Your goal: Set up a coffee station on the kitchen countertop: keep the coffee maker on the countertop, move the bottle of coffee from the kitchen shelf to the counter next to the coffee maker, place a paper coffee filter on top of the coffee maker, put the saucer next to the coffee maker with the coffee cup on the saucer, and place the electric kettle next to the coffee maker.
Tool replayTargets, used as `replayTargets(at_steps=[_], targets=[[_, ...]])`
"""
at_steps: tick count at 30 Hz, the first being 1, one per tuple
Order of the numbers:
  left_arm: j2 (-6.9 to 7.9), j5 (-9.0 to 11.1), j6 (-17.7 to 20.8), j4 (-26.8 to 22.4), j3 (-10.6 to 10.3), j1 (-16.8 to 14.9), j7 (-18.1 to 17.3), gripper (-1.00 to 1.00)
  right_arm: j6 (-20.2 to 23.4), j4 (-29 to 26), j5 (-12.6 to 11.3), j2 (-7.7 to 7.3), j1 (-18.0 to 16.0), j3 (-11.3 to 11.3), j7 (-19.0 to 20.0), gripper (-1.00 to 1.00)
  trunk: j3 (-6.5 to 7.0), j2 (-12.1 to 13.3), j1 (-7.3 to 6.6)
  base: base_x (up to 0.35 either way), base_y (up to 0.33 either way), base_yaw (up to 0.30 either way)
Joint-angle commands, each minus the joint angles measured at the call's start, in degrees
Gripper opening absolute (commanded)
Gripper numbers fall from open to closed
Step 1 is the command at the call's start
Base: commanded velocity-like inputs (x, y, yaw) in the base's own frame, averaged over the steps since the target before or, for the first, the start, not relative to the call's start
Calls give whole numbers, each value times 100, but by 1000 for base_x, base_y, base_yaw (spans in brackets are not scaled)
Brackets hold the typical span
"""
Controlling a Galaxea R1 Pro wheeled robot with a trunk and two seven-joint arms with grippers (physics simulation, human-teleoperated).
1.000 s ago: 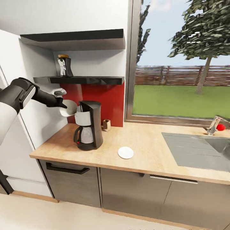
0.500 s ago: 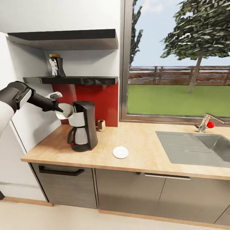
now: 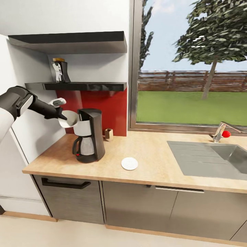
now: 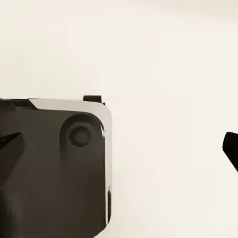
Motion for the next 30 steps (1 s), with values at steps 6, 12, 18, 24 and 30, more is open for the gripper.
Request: replayTargets(at_steps=[6, 12, 18, 24, 30], targets=[[16, 1, 29, -160, -6, -13, -16, -100, -1, -80, -5, 6, -3, -30, 5, 100, -3, -11, 3, 0, 0, 0], [18, -3, 35, -205, -9, -15, -16, -100, -4, -77, -3, -8, -3, -13, 24, 100, 43, -11, 3, 0, 0, 0], [19, 5, 36, -206, -3, -22, -20, -100, -4, -76, -3, -9, -2, -10, 11, 100, 96, -11, 3, 0, 0, 0], [74, 14, 43, -203, -2, -31, -21, -100, -4, -72, -1, -9, -2, -9, 9, 100, 149, -11, 3, 0, 0, 0], [288, 60, 57, -202, 19, -39, -24, -100, -4, -69, 1, -4, -3, -7, 9, 100, 203, -11, 3, 0, 0, 0]])
